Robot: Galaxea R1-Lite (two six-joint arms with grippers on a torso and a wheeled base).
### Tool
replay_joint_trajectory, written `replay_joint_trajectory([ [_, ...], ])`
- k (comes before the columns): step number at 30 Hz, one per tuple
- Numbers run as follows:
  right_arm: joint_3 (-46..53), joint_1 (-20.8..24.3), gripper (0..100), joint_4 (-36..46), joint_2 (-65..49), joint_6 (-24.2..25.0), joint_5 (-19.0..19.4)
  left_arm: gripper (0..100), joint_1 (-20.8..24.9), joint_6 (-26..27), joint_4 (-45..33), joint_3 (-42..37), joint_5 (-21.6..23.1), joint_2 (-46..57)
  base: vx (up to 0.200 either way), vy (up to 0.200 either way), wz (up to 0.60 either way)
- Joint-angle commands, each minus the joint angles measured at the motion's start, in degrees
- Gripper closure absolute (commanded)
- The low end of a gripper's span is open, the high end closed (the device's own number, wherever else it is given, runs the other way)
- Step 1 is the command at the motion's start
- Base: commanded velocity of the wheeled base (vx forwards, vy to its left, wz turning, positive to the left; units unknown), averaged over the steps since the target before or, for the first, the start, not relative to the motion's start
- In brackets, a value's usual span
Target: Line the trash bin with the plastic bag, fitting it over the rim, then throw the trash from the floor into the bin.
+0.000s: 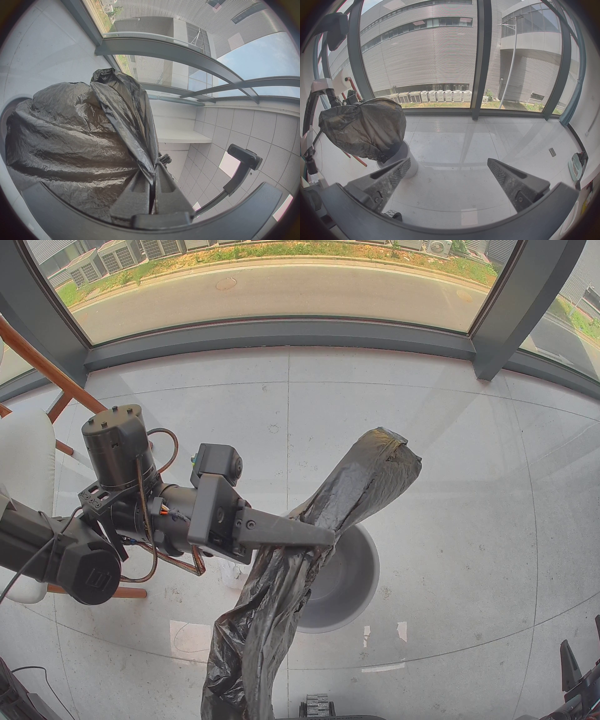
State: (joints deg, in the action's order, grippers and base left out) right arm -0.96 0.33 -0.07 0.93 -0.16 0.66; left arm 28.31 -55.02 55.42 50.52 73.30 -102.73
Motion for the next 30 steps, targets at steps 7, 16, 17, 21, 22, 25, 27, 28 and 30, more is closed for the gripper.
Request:
replay_joint_trajectory([
  [7, 0.96, 0.02, 0, -0.01, -0.66, -0.02, 0.04, 100, 0.17, 0.0, 1.8, 0.63, 0.0, -6.52, 0.0, 0.0, 0.0],
  [16, 0.96, 0.02, 0, -0.01, -0.66, -0.02, 0.04, 100, -0.01, 2.28, 1.8, 1.43, -0.09, -9.86, 0.0, 0.0, 0.0],
  [17, 0.96, 0.02, 0, -0.01, -0.66, -0.02, 0.04, 100, -0.01, 3.07, 1.71, 1.43, -0.09, -10.3, 0.0, 0.0, 0.0],
  [21, 0.96, 0.02, 0, -0.01, -0.66, -0.02, 0.04, 100, 0.08, 4.92, 1.8, 1.78, -0.26, -11.53, 0.0, 0.0, 0.0],
  [22, 0.96, 0.02, 0, -0.01, -0.66, -0.02, 0.04, 100, 0.17, 5.45, 1.89, 2.22, -0.97, -11.53, 0.0, 0.0, 0.0],
  [25, 0.96, 0.02, 0, -0.01, -0.66, -0.02, 0.04, 100, 0.35, 6.94, 1.71, 4.41, -5.8, -11.53, 0.0, 0.0, 0.0],
  [27, 0.96, 0.02, 0, -0.01, -0.66, -0.02, 0.04, 100, 0.35, 7.12, 1.71, 5.56, -9.67, -11.53, 0.0, 0.0, 0.0],
  [28, 0.96, 0.02, 0, -0.01, -0.66, -0.02, 0.04, 100, 0.43, 7.2, 1.62, 6.08, -12.22, -11.53, 0.0, 0.0, 0.0],
  [30, 0.96, 0.02, 0, -0.01, -0.66, -0.02, 0.04, 100, 0.52, 7.47, 1.45, 6.52, -14.85, -11.53, 0.0, 0.0, 0.0],
])
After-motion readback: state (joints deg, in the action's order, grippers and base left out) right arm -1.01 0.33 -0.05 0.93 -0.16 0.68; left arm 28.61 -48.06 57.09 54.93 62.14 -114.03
